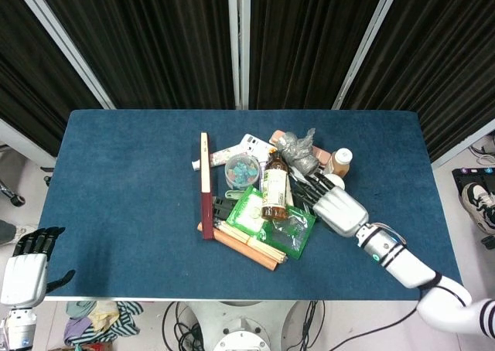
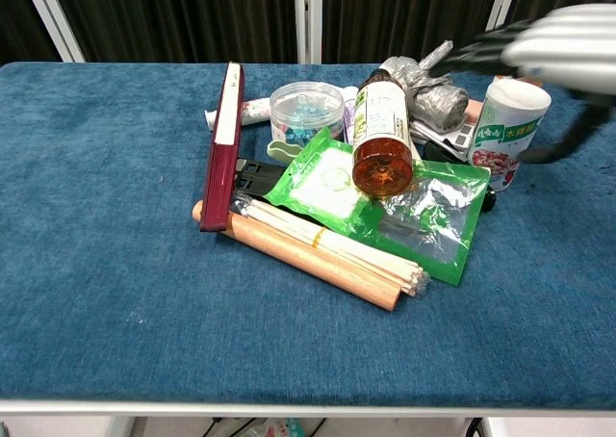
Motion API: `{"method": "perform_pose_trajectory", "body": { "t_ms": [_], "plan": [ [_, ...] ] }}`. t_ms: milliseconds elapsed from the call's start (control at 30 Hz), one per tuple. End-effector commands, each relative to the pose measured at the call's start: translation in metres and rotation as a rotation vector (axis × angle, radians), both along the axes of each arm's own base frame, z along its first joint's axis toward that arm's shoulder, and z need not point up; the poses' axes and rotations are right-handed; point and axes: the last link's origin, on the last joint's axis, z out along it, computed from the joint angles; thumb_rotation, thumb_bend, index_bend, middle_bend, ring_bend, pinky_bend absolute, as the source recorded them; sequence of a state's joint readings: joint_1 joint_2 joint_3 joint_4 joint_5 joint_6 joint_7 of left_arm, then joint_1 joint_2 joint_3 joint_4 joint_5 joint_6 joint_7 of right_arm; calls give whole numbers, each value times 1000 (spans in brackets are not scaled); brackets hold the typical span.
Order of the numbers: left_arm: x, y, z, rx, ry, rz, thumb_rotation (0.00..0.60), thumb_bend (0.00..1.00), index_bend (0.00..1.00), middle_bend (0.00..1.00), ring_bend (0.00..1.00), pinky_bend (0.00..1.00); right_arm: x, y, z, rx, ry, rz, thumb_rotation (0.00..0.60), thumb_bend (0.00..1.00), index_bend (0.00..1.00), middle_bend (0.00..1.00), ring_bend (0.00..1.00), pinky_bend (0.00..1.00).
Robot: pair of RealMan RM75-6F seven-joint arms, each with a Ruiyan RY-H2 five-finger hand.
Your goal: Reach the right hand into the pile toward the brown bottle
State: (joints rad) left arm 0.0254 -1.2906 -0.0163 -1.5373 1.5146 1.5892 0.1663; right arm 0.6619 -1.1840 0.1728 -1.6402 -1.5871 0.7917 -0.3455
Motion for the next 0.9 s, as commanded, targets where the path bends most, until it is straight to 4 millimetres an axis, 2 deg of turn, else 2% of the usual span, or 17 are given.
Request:
{"method": "perform_pose_trajectory", "body": {
  "t_ms": [33,167,367,467,533,567,600,667,700,767,900],
  "plan": [
    [-3,-3,2,10,-5,19,600,88,201,198,161,188,47,-36,-32,-6,134,136,600,54,0,40,0,55],
    [-5,-6,3,16,-8,32,600,87,201,198,161,188,59,-45,-52,2,174,167,600,47,0,36,0,27],
    [-8,-9,3,18,-11,49,600,88,201,198,162,188,62,-56,-75,14,231,178,600,45,0,36,0,23],
    [-9,-10,4,20,-13,51,600,88,201,198,161,188,61,-61,-84,15,257,178,600,114,12,70,0,26],
    [-10,-11,4,21,-14,52,600,87,201,198,162,188,60,-62,-88,16,260,170,600,214,120,151,31,70],
    [-10,-11,4,22,-15,53,600,87,202,198,161,188,60,-63,-90,13,259,170,600,268,249,229,99,135],
    [-10,-11,4,22,-16,54,600,87,203,198,162,189,59,-64,-91,9,257,171,600,320,387,325,210,235],
    [-11,-11,4,22,-18,52,600,87,204,198,162,188,59,-64,-91,-2,230,176,600,383,569,480,396,444],
    [-10,-11,4,22,-18,51,600,87,204,198,161,188,60,-65,-91,-12,213,184,600,414,624,527,446,518],
    [-10,-10,3,22,-20,46,600,87,204,198,161,189,64,-64,-88,-37,164,219,600,455,700,582,486,570],
    [-9,-10,2,26,-25,40,600,88,204,198,161,188,81,-58,-73,-72,-27,337,600,461,788,636,519,604]
  ]
}}
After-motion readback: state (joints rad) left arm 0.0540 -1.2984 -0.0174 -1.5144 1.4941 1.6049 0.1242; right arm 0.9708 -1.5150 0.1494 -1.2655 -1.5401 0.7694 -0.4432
